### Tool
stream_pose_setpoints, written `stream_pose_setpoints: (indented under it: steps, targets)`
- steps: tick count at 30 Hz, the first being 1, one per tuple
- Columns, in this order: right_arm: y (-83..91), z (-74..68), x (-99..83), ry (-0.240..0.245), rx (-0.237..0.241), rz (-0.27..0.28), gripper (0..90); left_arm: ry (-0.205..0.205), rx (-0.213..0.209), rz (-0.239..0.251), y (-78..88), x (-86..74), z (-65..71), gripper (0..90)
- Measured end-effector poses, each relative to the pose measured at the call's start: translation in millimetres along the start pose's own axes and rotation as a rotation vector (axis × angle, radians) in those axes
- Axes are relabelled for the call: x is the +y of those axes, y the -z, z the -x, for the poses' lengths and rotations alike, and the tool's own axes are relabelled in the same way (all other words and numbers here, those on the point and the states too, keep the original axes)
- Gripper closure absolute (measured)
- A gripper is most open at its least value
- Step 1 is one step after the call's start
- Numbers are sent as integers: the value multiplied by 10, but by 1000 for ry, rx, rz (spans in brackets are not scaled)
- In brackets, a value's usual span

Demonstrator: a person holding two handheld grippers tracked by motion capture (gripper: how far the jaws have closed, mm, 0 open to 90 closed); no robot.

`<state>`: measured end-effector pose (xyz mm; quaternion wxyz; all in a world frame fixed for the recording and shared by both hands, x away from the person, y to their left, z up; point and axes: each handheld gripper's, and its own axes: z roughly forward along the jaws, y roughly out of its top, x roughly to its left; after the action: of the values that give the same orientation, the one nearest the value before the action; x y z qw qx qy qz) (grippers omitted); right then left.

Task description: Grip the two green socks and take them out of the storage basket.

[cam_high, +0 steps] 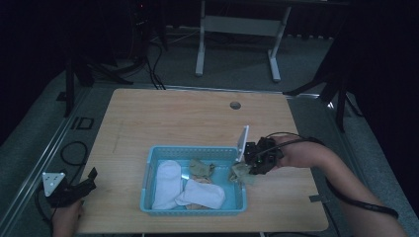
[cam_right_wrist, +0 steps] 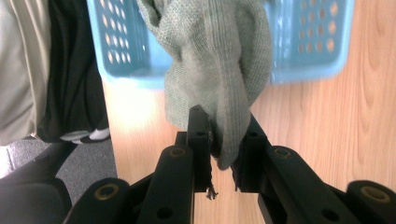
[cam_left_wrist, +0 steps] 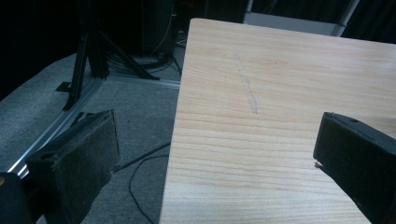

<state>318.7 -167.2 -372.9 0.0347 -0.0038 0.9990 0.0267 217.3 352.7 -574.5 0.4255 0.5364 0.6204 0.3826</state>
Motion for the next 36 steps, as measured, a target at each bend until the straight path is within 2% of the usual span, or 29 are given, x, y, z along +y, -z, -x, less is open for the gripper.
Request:
stream_pose_setpoints:
  steps: [2,6,7,16,21,26,27,28,31,32,33,34,36]
  targets:
    - [16,17,-176,-36,-3,5,797,0,0,0,0,0,0,7]
    - [13,24,-304,-64,-2,7,796,0,1,1,0,-1,2,7]
    - [-4,23,-451,-91,4,5,796,-1,1,1,0,-1,2,7]
    - [-114,-6,-834,-151,26,3,796,-3,4,-2,-2,0,1,7]
    - [-248,-22,-916,-166,58,-1,796,0,5,-2,-2,0,3,7]
    - [-522,-38,-947,-162,111,-17,796,0,3,0,-1,0,1,7]
    - [-522,-38,-947,-162,111,-17,796,0,3,0,-1,0,1,7]
    - [-630,-42,-965,-163,123,-23,796,1,3,-1,-2,0,2,7]
    - [-723,-39,-985,-170,138,-25,796,1,2,-3,-3,1,1,7]
    - [-820,-36,-1005,-176,148,-29,796,1,2,-2,-3,1,2,7]
    - [-820,-36,-1005,-176,148,-29,796,1,2,-2,-3,1,2,7]
    - [-933,-30,-1029,-185,158,-36,796,1,4,-2,-3,0,3,7]
    - [-968,-27,-1036,-189,162,-39,796,1,4,-1,-4,0,3,7]
